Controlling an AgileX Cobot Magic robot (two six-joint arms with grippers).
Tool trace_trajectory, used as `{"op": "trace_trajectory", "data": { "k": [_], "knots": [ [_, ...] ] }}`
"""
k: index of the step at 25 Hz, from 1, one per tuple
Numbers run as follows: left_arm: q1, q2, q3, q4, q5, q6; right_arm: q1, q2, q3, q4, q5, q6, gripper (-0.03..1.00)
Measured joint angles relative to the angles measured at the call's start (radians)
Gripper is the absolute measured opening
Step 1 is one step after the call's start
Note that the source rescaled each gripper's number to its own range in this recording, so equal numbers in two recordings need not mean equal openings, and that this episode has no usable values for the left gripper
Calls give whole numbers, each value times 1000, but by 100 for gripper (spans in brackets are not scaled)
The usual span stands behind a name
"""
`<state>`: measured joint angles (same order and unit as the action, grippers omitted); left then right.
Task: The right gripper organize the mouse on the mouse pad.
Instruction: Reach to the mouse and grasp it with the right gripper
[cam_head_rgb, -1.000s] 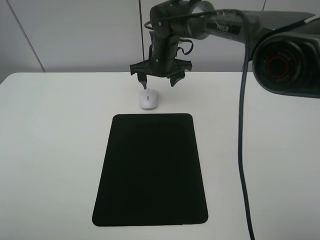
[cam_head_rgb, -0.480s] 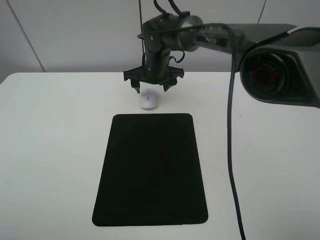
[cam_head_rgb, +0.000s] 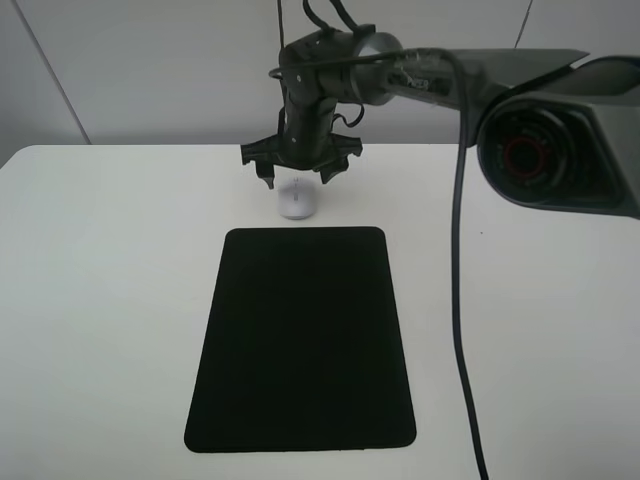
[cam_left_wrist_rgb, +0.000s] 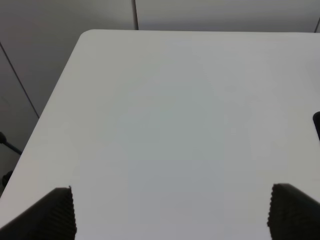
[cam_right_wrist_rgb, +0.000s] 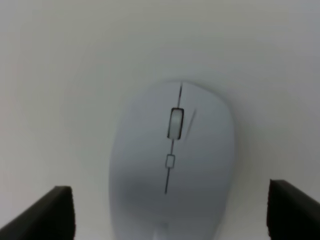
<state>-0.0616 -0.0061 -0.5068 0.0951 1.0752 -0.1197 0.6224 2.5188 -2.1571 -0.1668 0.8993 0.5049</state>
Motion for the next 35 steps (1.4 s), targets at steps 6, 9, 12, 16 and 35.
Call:
{"op": "trace_trajectory", "data": {
  "k": [6, 9, 12, 16, 35],
  "knots": [
    [0, 0, 0, 0, 0, 0, 0, 0, 0, 17, 3, -47, 99],
    [0, 0, 0, 0, 0, 0, -6, 1, 0, 17, 3, -47, 99],
    [0, 0, 0, 0, 0, 0, -12, 13, 0, 17, -10, -47, 99],
    [0, 0, 0, 0, 0, 0, -14, 32, 0, 17, -37, -47, 99],
    [0, 0, 0, 0, 0, 0, -14, 73, 0, -27, -79, -47, 99]
  ]
}}
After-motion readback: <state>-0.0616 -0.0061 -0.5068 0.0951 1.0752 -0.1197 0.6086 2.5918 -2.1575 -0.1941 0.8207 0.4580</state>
